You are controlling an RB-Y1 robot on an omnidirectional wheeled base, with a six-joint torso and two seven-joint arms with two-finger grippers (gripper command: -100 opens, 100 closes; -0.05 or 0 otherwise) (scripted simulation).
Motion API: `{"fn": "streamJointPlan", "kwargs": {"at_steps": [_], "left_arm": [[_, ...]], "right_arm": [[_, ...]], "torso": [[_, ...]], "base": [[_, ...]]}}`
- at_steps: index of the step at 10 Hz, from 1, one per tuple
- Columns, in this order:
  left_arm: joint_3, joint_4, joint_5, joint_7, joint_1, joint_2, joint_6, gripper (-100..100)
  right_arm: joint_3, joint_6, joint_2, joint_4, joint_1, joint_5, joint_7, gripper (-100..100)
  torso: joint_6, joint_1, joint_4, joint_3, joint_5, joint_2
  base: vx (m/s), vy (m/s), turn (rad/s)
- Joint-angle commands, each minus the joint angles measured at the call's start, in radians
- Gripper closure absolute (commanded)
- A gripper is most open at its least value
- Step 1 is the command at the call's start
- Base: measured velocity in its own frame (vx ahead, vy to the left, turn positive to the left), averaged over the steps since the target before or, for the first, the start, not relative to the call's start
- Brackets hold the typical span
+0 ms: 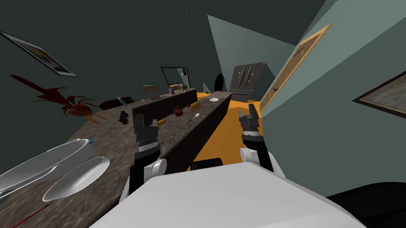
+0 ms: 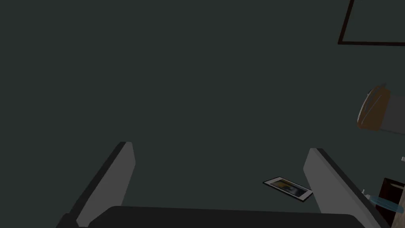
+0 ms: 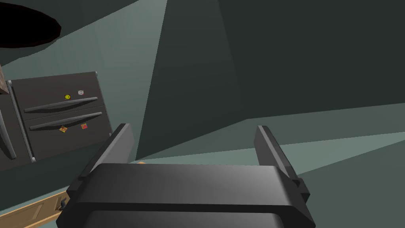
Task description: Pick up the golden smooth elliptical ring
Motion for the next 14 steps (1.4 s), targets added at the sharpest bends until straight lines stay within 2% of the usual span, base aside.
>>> {"fn": "streamJointPlan", "kwargs": {"at_steps": [1,6,12,13,14], "left_arm": [[0.001,-0.001,0.000,0.003,0.009,0.029,0.009,-100],[0.010,-0.006,0.002,0.028,0.074,0.142,0.087,-100],[0.025,-0.015,0.005,0.078,0.201,0.288,0.244,-100],[0.025,-0.015,0.005,0.078,0.201,0.288,0.248,-100],[0.028,-0.017,0.006,0.087,0.224,0.313,0.277,-100]], "right_arm": [[0.000,0.000,0.000,0.000,0.000,0.000,0.000,0],[0.000,0.000,0.000,0.000,0.000,0.000,0.000,0],[0.000,0.000,0.000,0.000,0.000,0.000,0.000,0],[0.000,0.000,0.000,0.000,0.000,0.000,0.000,0],[0.000,0.000,0.000,0.000,0.000,0.000,0.000,0]], "torso": [[0.000,0.000,0.000,0.000,0.000,0.000],[0.000,0.006,0.001,0.002,0.001,0.003],[0.000,0.008,0.001,0.003,0.002,0.005],[0.000,0.009,0.001,0.003,0.002,0.006],[0.000,0.007,0.001,0.003,0.002,0.004]], "base": [[-0.005,0.014,-0.073],[-0.041,0.063,-0.153],[-0.080,0.104,-0.243],[-0.070,0.088,-0.099],[-0.059,0.069,-0.169]]}}
